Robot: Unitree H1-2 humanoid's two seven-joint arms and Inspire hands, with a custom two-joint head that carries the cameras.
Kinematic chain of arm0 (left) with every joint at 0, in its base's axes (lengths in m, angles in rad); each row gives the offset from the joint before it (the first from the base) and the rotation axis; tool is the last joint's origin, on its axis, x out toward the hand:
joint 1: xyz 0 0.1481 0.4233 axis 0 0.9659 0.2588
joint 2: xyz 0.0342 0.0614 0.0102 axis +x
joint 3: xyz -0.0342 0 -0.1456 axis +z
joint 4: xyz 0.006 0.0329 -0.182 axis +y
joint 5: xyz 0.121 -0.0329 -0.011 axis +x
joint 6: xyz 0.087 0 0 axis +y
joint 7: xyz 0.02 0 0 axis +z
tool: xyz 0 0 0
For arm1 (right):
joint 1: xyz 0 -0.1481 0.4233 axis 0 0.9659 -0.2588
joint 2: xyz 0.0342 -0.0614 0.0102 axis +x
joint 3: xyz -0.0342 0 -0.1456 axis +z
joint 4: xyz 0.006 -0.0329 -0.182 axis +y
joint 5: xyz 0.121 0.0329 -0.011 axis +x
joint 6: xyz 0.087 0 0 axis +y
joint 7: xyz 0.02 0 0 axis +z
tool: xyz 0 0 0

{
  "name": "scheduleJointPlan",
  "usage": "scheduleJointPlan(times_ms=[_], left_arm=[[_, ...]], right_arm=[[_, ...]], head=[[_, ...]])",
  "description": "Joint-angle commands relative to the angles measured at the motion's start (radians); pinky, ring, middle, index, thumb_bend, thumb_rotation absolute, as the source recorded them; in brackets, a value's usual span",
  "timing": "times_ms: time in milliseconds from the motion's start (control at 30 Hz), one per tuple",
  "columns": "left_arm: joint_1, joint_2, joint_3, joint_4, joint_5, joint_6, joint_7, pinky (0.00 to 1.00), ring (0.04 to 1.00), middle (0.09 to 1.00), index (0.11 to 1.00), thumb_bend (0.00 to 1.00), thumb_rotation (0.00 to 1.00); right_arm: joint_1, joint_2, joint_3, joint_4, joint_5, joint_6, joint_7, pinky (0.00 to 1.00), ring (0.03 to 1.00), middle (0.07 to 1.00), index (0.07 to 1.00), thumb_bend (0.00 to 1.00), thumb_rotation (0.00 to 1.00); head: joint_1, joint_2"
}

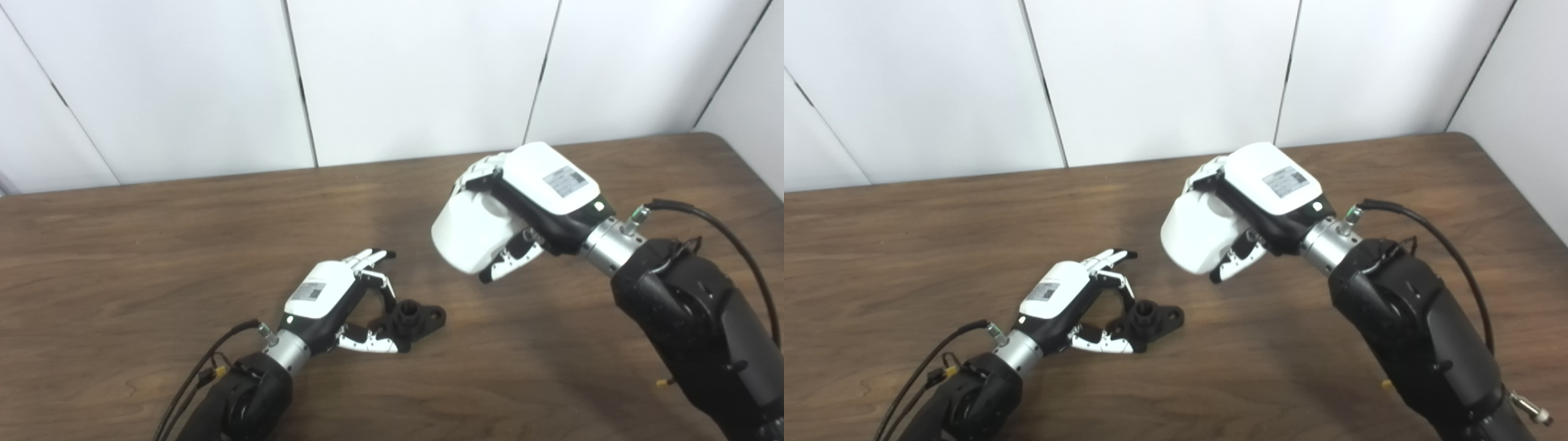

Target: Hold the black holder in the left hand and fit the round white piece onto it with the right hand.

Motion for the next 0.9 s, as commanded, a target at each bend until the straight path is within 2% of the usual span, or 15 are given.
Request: scheduleJointPlan(times_ms=[0,233,433,633,867], left_arm=[[0.024,0.015,-0.027,0.063,0.047,0.094,-0.083,0.89,0.952,0.930,0.484,0.52,0.07],[0.023,0.011,-0.038,0.047,0.048,0.112,-0.091,0.87,0.948,0.933,0.484,0.52,0.07],[0.018,0.007,-0.054,0.047,0.048,0.128,-0.095,0.88,0.944,0.937,0.484,0.52,0.07],[0.013,0.005,-0.066,0.054,0.048,0.134,-0.088,0.88,0.946,0.937,0.484,0.53,0.07],[0.013,0.005,-0.074,0.057,0.041,0.131,-0.077,0.88,0.950,0.935,0.483,0.52,0.07]], right_arm=[[-0.026,0.001,0.000,-0.002,0.003,-0.050,-0.015,0.73,0.747,0.677,0.480,0.52,0.14],[-0.067,0.002,0.055,0.042,-0.072,-0.139,0.005,0.72,0.753,0.680,0.480,0.53,0.14],[-0.106,0.013,0.081,0.063,-0.089,-0.197,0.023,0.74,0.745,0.671,0.480,0.53,0.14],[-0.125,0.035,0.090,0.081,-0.106,-0.224,0.040,0.78,0.761,0.679,0.480,0.53,0.14],[-0.135,0.069,0.110,0.115,-0.140,-0.258,0.027,0.76,0.758,0.672,0.480,0.53,0.14]], head=[[0.002,0.004],[0.022,0.023],[0.033,0.029],[0.041,0.031],[0.048,0.034]])
